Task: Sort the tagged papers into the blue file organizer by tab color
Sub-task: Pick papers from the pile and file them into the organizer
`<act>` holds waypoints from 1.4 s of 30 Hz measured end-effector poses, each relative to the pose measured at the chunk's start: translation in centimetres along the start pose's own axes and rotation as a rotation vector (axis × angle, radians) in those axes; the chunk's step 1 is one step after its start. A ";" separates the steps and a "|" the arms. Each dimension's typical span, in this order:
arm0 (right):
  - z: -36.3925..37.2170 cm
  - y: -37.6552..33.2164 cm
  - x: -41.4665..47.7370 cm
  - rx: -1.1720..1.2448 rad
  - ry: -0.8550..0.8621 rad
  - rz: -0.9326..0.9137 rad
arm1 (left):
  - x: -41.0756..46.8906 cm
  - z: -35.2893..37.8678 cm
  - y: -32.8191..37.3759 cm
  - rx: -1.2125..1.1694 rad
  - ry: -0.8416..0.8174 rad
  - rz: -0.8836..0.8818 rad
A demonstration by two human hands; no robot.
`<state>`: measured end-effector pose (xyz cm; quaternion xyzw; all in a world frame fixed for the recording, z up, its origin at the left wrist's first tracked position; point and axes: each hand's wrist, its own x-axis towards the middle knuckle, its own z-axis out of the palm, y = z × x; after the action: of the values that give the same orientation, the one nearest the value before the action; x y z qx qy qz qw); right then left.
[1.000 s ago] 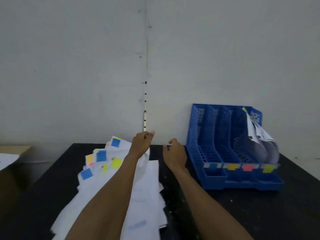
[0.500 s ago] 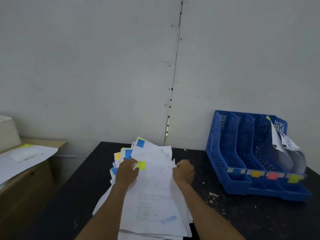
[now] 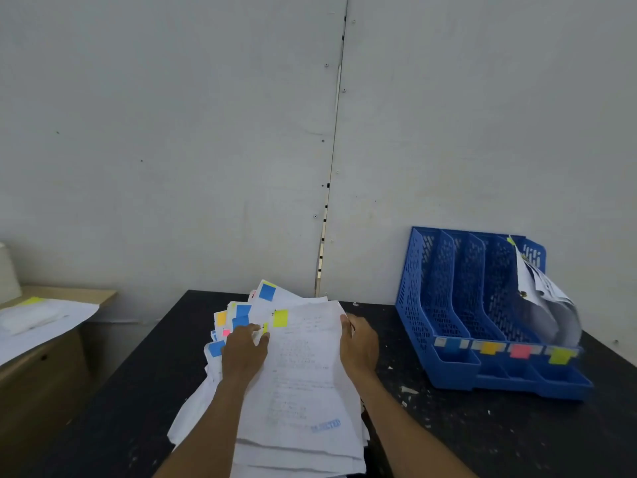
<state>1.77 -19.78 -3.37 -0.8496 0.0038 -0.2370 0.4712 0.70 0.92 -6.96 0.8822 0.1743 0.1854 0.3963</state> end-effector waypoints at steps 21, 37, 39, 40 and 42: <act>-4.1 -0.6 2.1 0.415 -0.127 0.051 | -0.7 -0.7 7.4 -0.398 0.118 0.039; -12.0 3.9 3.1 0.521 -0.236 0.150 | -2.1 4.4 13.7 -0.550 0.047 -0.017; -13.0 4.5 3.1 0.526 -0.212 0.155 | -2.3 5.2 14.2 -0.538 0.028 -0.007; -13.4 4.8 3.2 0.522 -0.200 0.151 | -2.4 5.5 14.4 -0.535 0.022 0.001; -14.2 5.5 3.3 0.514 -0.178 0.148 | -2.8 6.2 14.8 -0.531 0.012 0.025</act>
<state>0.11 -34.93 -0.15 -0.7173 -0.0359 -0.1196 0.6855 3.58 -13.55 0.02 0.7484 0.1108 0.2347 0.6103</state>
